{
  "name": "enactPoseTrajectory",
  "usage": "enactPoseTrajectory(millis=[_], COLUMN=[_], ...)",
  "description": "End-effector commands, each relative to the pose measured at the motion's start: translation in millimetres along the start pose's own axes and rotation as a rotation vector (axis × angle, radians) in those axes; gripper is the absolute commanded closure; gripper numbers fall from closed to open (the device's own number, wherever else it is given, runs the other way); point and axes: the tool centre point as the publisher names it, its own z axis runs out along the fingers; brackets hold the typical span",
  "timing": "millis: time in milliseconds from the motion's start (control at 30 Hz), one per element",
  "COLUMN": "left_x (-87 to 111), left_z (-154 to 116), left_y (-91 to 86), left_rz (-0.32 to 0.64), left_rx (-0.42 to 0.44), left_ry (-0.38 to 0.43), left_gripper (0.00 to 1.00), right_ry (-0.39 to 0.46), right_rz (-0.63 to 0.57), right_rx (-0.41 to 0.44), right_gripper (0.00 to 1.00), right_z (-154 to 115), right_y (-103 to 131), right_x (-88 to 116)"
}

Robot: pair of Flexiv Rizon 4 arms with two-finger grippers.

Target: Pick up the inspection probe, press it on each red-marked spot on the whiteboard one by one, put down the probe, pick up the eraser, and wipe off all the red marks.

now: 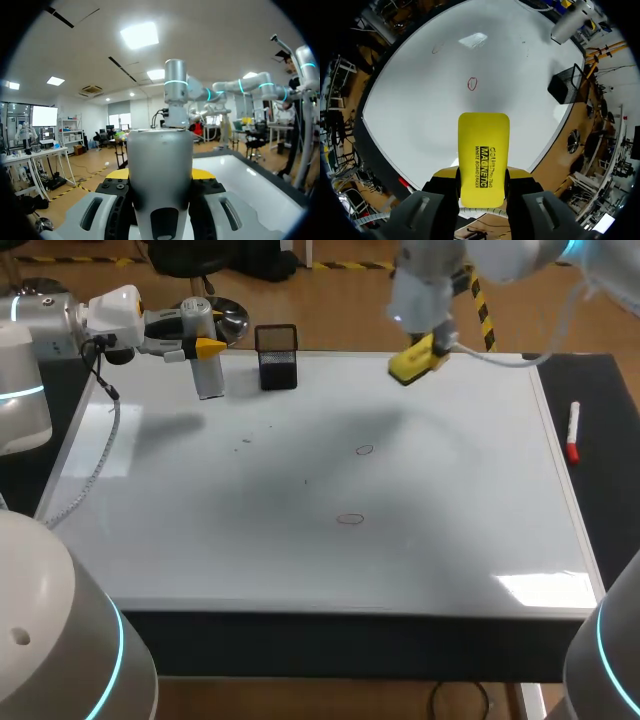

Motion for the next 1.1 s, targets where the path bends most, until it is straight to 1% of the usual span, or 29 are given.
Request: enactPoseTrajectory(millis=[33, 200, 433, 633, 767, 1100], left_x=[1.1, 1.1, 1.1, 1.1, 1.1, 1.1], left_z=[0.5, 0.5, 0.5, 0.5, 0.5, 0.5], left_y=[-1.4, -1.4, -1.4, -1.4, -1.4, -1.4], left_rz=[0.002, 0.002, 0.002, 0.002, 0.002, 0.002], left_rx=[-0.001, -0.001, -0.001, -0.001, -0.001, -0.001], left_ry=[-0.004, -0.004, -0.004, -0.004, -0.004, -0.004], left_gripper=[1.00, 1.00, 1.00, 1.00, 1.00, 1.00], right_ry=[-0.011, -0.008, 0.012, 0.027, 0.017, 0.012], right_rz=[0.011, 0.044, 0.053, 0.050, 0.052, 0.055], right_rx=[-0.029, -0.047, -0.065, -0.079, -0.087, -0.093], right_gripper=[1.00, 1.00, 1.00, 1.00, 1.00, 1.00], right_z=[4.5, 9.1, 17.8, 23.8, 23.1, 21.6], right_y=[-29.5, -53.5, -79.5, -94.0, -99.9, -99.1], right_x=[9.4, 18.0, 26.5, 29.8, 31.0, 31.5])
